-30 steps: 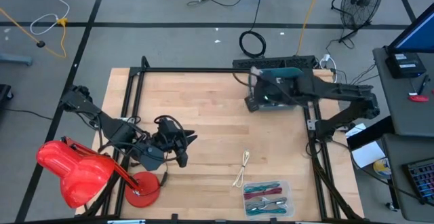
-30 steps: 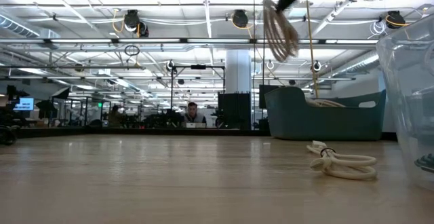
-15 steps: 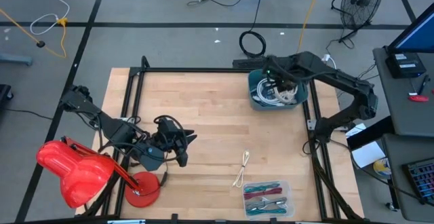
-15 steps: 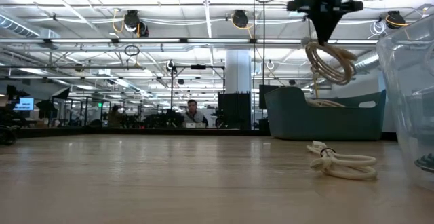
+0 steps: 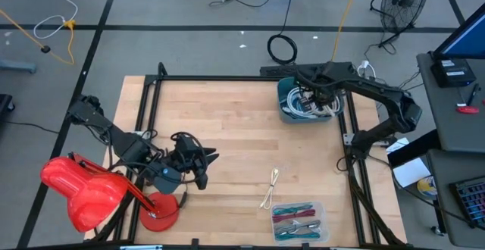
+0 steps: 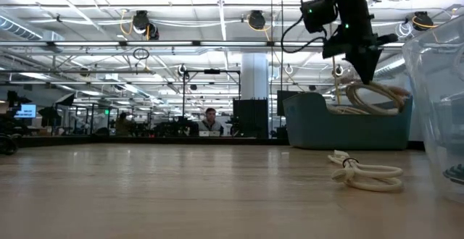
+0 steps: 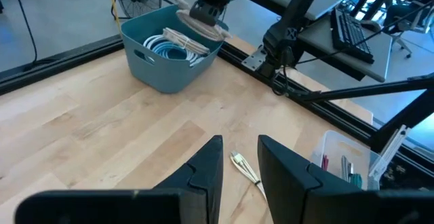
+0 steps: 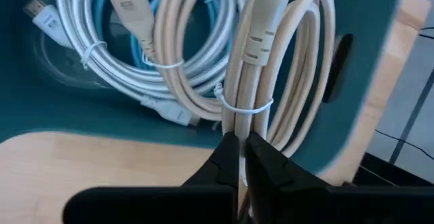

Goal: Pick & Place USB Port
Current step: Put the brown HDMI cable into the blue bin, then put the brown charger cable into the transparent bin

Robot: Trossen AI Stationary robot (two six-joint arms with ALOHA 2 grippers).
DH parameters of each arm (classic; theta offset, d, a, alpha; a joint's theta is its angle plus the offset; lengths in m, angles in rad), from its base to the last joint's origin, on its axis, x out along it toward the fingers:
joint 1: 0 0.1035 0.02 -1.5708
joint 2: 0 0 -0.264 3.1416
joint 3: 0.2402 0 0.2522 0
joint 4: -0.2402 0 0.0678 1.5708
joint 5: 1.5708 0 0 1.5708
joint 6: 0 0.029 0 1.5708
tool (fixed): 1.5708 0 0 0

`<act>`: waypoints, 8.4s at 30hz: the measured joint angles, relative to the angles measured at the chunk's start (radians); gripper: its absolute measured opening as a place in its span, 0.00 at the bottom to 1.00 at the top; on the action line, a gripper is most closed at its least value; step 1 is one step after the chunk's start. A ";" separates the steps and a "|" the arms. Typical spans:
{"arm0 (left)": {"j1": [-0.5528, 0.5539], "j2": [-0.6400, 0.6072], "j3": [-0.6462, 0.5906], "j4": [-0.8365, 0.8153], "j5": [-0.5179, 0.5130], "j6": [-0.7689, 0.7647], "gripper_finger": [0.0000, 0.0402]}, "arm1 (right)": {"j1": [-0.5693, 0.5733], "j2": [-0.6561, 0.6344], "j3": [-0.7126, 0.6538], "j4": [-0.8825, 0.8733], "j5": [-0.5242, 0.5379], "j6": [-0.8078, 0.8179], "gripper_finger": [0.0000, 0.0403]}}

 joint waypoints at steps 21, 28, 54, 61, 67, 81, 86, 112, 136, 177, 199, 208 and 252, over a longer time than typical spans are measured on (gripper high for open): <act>0.029 0.000 0.000 0.000 0.001 0.007 0.24 | 0.110 0.047 -0.010 0.216 0.014 -0.046 0.00; 0.029 0.000 0.000 0.000 0.008 0.006 0.24 | 0.181 0.139 -0.003 0.294 -0.011 -0.085 0.00; 0.007 0.000 0.000 -0.003 0.001 -0.020 0.24 | 0.223 0.317 0.171 0.173 0.034 -0.108 0.02; 0.007 0.000 0.000 -0.002 0.001 -0.023 0.24 | 0.208 0.317 0.170 0.163 0.042 -0.114 0.03; 0.002 0.000 0.000 -0.003 0.000 -0.023 0.24 | 0.189 0.317 0.169 0.169 0.044 -0.122 0.03; -0.006 0.000 0.000 -0.003 -0.003 -0.024 0.24 | 0.189 0.317 0.169 0.166 0.042 -0.121 0.29; -0.006 0.000 0.000 -0.003 -0.002 -0.024 0.24 | 0.189 0.317 0.169 0.167 0.042 -0.113 0.40; 0.008 0.000 0.000 -0.004 0.002 -0.012 0.24 | 0.246 -0.087 0.169 0.966 -0.392 -0.102 0.43; 0.122 0.038 0.001 0.018 0.280 0.060 0.24 | 0.974 -0.179 0.126 0.931 -0.526 0.166 0.42; 0.383 0.979 0.891 -0.345 0.796 0.333 0.24 | 1.390 -0.548 -0.549 0.865 -0.040 0.623 0.42; 0.414 1.084 0.890 -0.306 0.878 0.000 0.26 | 1.409 -0.577 -0.624 0.859 -0.056 0.616 0.42; 0.428 1.106 0.890 -0.246 0.882 -0.040 0.39 | 1.409 -0.577 -0.624 0.864 -0.054 0.605 0.42; 0.447 1.138 0.888 -0.522 0.868 -0.020 0.00 | 1.409 -0.576 -0.623 0.964 -0.005 0.534 0.42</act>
